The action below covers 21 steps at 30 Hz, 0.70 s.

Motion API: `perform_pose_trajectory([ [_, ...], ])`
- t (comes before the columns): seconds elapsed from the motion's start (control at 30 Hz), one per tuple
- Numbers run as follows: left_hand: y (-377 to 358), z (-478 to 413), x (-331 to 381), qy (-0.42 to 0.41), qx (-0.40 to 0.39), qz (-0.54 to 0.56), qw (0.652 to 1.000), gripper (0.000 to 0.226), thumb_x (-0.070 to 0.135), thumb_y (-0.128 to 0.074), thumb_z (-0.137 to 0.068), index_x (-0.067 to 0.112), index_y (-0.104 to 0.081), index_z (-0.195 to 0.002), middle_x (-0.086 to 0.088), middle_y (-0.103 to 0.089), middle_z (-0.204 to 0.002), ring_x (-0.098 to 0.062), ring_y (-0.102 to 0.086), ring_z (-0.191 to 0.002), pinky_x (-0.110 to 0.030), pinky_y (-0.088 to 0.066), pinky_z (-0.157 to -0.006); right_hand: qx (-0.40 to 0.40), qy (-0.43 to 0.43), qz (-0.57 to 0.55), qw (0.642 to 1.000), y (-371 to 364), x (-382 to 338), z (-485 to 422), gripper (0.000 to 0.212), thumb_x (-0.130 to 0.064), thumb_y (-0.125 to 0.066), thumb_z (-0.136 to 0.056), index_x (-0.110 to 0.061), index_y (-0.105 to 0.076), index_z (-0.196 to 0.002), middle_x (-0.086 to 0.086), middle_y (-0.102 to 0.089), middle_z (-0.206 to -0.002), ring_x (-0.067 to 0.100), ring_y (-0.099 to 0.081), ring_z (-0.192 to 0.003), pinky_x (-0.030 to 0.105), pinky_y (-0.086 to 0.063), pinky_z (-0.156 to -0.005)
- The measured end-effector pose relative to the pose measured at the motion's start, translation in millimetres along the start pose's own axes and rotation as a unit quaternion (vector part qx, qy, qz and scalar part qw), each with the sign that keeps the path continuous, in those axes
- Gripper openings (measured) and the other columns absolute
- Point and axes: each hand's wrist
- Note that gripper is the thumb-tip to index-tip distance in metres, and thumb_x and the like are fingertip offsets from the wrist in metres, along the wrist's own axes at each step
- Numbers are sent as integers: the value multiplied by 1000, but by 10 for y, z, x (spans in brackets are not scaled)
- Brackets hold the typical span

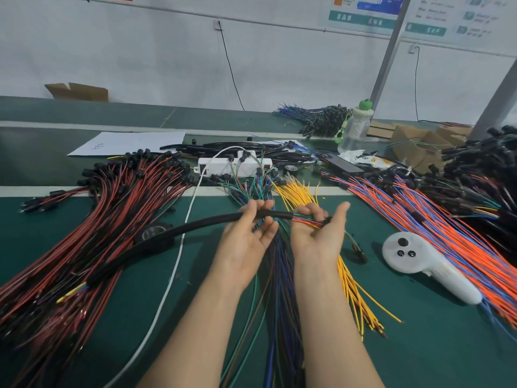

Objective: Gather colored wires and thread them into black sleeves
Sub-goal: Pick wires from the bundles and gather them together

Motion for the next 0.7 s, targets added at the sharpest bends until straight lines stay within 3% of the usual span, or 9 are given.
perform_pose_trajectory([
  [0.07, 44, -3, 46, -17, -11, -14, 1000, 15, 13, -46, -96, 11, -58, -88, -1, -71, -84, -6, -59, -58, -19, -55, -61, 23, 4, -76, 997, -45, -78, -21, 31, -30, -54, -97, -13, -41, -74, -1, -42, -56, 9, -46, -50, 17, -43, -48],
  [0.13, 74, -5, 78, -33, -20, -38, 999, 15, 10, -45, -96, 9, -58, -89, -3, -72, -86, -7, -62, -61, -20, -56, -64, 63, 32, -44, 997, -44, -120, -36, 22, -18, -59, -95, -9, -47, -80, 4, -48, -66, 12, -52, -57, 16, -48, -47],
  [0.2, 88, -6, 76, -44, -17, -63, 997, 14, 9, -45, -96, 8, -58, -89, -4, -73, -86, -8, -64, -64, -20, -56, -66, 104, 66, 67, 990, 6, -101, -37, 18, -16, -61, -93, -8, -50, -82, 3, -51, -69, 12, -52, -57, 18, -48, -47],
  [0.27, 94, -7, 65, -56, -6, -73, 996, 14, 8, -46, -96, 6, -58, -89, -5, -73, -87, -9, -65, -66, -21, -56, -67, 144, 98, 213, 961, 29, -76, -53, 22, -25, -63, -91, -14, -53, -75, -2, -53, -65, 9, -49, -54, 22, -41, -47],
  [0.33, 104, -10, 68, -69, 5, -77, 995, 16, 9, -46, -96, 5, -60, -89, -6, -73, -87, -8, -65, -65, -19, -56, -65, 151, 120, 280, 940, 25, -60, -52, 29, -29, -62, -90, -15, -52, -68, -4, -54, -60, 9, -48, -52, 22, -38, -48],
  [0.47, 98, -17, 43, -90, 12, -106, 990, 19, 11, -47, -96, 6, -61, -84, -6, -74, -86, -5, -64, -64, -17, -54, -64, 149, 105, 265, 947, 22, 7, -37, 26, -25, -61, -92, -14, -50, -71, -5, -50, -54, 2, -49, -39, 18, -40, -42],
  [0.6, 59, -7, -50, -101, -1, -147, 984, 26, 13, -45, -98, 9, -63, -80, -4, -74, -90, -3, -62, -66, -16, -54, -68, 135, 50, 193, 971, 10, 110, 16, 19, -24, -62, -92, -15, -52, -79, -3, -49, -69, 6, -50, -57, 20, -44, -44],
  [0.7, 39, 3, -73, -98, 0, -145, 985, 28, 12, -45, -98, 11, -64, -78, -5, -74, -91, -3, -62, -67, -16, -54, -68, 103, 27, 146, 984, -5, 133, 51, 22, -25, -61, -93, -16, -49, -77, -5, -50, -65, 5, -52, -56, 19, -43, -47],
])
Point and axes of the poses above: each hand's wrist, its own z-axis away from the middle knuckle, its own y-axis out of the back of the hand, x = y × z
